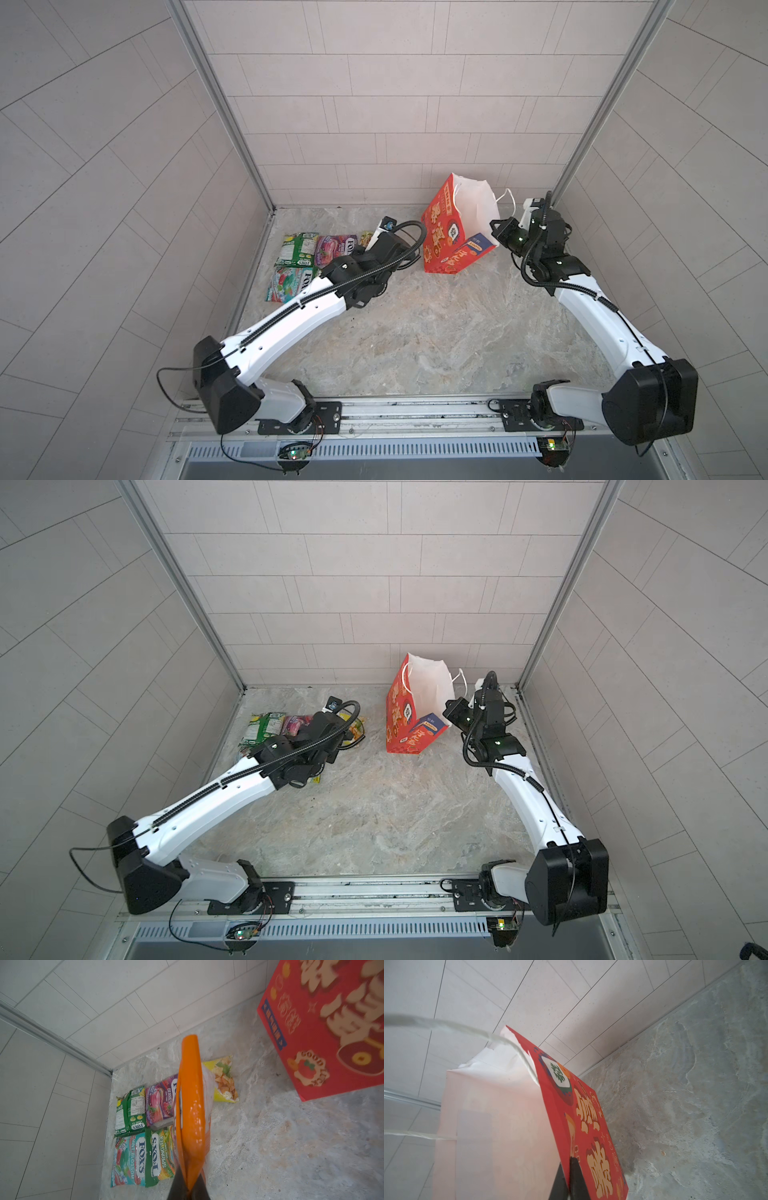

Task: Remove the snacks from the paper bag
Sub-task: 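Carry the orange packet to the other packets while the right gripper lifts the bag upright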

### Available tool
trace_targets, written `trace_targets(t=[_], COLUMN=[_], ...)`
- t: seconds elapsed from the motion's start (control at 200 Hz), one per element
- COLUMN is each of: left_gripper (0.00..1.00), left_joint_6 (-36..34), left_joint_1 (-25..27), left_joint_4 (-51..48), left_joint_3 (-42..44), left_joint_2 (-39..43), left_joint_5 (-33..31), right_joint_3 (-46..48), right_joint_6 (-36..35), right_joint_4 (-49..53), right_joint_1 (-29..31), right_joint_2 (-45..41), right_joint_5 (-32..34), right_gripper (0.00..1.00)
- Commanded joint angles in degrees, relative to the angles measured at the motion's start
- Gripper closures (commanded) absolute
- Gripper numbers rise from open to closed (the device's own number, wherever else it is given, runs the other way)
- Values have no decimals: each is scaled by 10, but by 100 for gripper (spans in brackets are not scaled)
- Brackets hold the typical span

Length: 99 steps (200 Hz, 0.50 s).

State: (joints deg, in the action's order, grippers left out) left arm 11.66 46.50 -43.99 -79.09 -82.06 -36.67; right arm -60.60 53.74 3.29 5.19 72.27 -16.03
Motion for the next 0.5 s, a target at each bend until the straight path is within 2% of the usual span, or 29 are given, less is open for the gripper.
trace_targets(t=[0.0, 0.205, 0.32, 0.49], left_gripper=[100, 100, 100, 100], left_joint_6=[67, 149, 170, 179], left_joint_1=[1, 3, 3, 1], left_joint_4=[-63, -155, -221, -247], left_joint_3=[-31, -94, -162, -214], left_joint_2=[-47, -173, -259, -342], left_joint_5=[-5, -27, -28, -38], right_joint_3=[6, -10, -13, -13], right_joint_6=[93, 88, 82, 79], right_joint_4=[-46, -40, -42, -48], right_joint_1=[-6, -7, -8, -8], right_joint_2=[5, 33, 47, 64], right_joint_5=[-17, -47, -64, -84], right_gripper=[100, 100, 100, 100])
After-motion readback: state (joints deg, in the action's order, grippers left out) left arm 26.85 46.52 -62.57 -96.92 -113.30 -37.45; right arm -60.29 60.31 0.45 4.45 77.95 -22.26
